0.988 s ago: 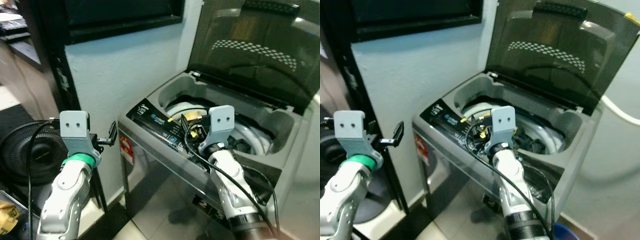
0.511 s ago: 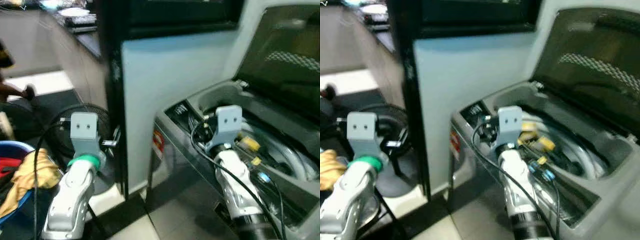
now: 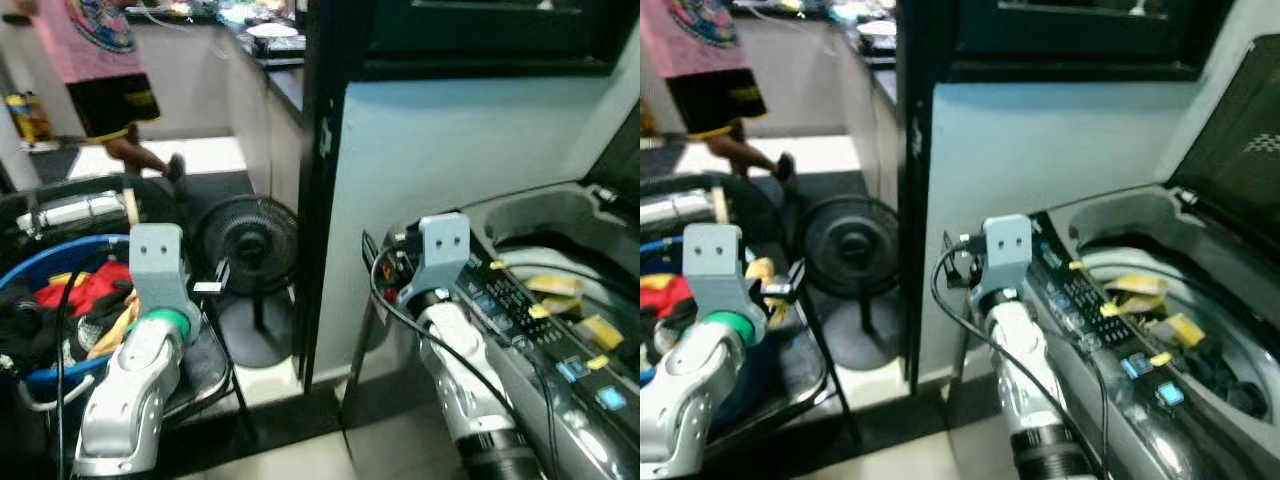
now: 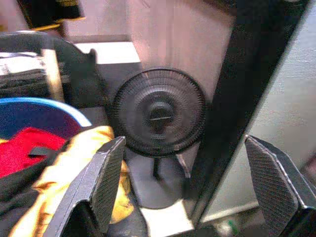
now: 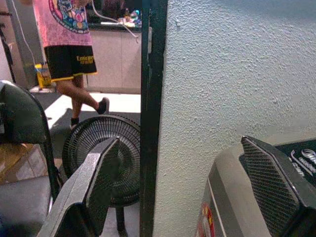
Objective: Clothes washing
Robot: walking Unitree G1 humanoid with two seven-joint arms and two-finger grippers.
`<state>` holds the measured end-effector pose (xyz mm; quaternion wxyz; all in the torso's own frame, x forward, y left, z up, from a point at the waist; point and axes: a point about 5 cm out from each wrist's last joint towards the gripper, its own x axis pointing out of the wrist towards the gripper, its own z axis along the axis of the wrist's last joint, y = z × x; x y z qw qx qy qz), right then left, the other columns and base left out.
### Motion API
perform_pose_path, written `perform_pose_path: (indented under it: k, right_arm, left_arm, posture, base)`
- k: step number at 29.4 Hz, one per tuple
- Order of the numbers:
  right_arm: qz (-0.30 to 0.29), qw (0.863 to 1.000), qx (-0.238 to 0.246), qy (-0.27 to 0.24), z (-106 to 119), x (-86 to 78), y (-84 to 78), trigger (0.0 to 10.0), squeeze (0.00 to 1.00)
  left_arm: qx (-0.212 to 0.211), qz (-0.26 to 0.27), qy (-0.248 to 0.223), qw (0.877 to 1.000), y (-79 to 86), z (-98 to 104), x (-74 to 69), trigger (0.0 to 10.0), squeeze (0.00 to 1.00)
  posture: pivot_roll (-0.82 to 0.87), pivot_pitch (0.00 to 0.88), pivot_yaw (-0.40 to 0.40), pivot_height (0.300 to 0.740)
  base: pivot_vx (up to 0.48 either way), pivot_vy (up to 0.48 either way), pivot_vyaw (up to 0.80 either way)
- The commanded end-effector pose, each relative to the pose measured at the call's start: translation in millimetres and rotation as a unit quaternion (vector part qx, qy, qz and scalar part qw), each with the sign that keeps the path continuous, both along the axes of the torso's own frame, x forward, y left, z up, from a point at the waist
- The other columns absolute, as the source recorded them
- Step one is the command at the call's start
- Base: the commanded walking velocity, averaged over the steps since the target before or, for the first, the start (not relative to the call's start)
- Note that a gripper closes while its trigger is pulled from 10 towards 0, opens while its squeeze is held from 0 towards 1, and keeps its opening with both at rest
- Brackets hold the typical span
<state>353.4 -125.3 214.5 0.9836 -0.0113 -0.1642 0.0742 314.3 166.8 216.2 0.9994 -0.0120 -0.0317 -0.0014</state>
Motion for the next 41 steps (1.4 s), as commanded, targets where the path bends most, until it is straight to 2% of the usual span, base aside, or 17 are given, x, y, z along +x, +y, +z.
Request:
perform_pose_path:
  k: [1, 3, 8, 10, 12, 17, 28, 32, 41]
  right_arm:
    - [0.004, 1.000, 0.006, 0.006, -2, 0.6, 3.0, 10.0, 0.00]
    - [0.003, 1.000, 0.007, 0.006, -2, 1.3, 3.3, 10.0, 0.00]
    - [0.002, 1.000, 0.008, 0.006, -1, 2.1, 3.1, 10.0, 0.00]
    - [0.007, 0.999, 0.041, 0.009, -2, 1.4, 1.9, 10.0, 0.00]
    - [0.008, 0.999, 0.050, 0.010, -2, 1.2, 1.6, 10.0, 0.00]
    - [0.021, 0.999, 0.023, 0.024, -9, 0.0, 3.6, 10.0, 0.00]
    - [0.032, 0.999, 0.015, 0.031, -12, -1.2, 3.5, 10.0, 0.00]
    - [0.039, 0.998, 0.001, 0.044, -18, 0.2, 4.5, 10.0, 0.00]
    - [0.052, 0.997, -0.002, 0.053, -21, 4.0, 10.0, 10.0, 0.00]
  left_arm:
    - [0.016, 0.009, 0.007, 1.000, 4.7, -5, -1.4, 10.0, 0.00]
    - [0.042, 0.003, 0.000, 0.999, 2.6, -6, -1.8, 10.0, 0.00]
    - [0.040, 0.004, -0.008, 0.999, 1.4, -7, -2.6, 10.0, 0.00]
    - [0.028, 0.009, -0.008, 1.000, 3.5, -6, -2.3, 10.0, 0.00]
    - [0.026, 0.010, -0.007, 1.000, 4.0, -6, -2.2, 10.0, 0.00]
    - [0.004, 0.002, -0.018, 1.000, 1.4, -3, -4.3, 10.0, 0.00]
    - [-0.005, -0.002, -0.022, 1.000, -2.5, -7, -4.6, 10.0, 0.00]
    - [0.016, 0.006, -0.011, 1.000, 1.1, -16, -3.0, 10.0, 0.00]
    - [0.008, 0.026, -0.022, 0.999, 7.2, -17, 3.2, 10.0, 0.00]
  posture:
    - [0.00, 0.000, -0.031, 0.740]
    - [0.01, 0.000, -0.030, 0.740]
    - [0.00, 0.000, -0.029, 0.740]
    - [0.00, 0.000, -0.031, 0.740]
    - [0.00, 0.000, -0.031, 0.740]
    - [-0.02, 0.000, -0.031, 0.740]
    - [-0.02, 0.000, -0.039, 0.740]
    - [-0.02, 0.000, -0.054, 0.740]
    - [-0.02, 0.000, -0.080, 0.740]
  base:
    - [0.000, 0.000, 0.80]
    - [0.000, 0.000, 0.80]
    - [0.000, 0.000, 0.80]
    - [0.000, 0.000, 0.00]
    - [0.000, 0.000, 0.00]
    - [0.000, 0.288, 0.00]
    - [0.000, 0.442, 0.00]
    - [0.000, 0.000, 0.00]
    - [0.000, 0.000, 0.00]
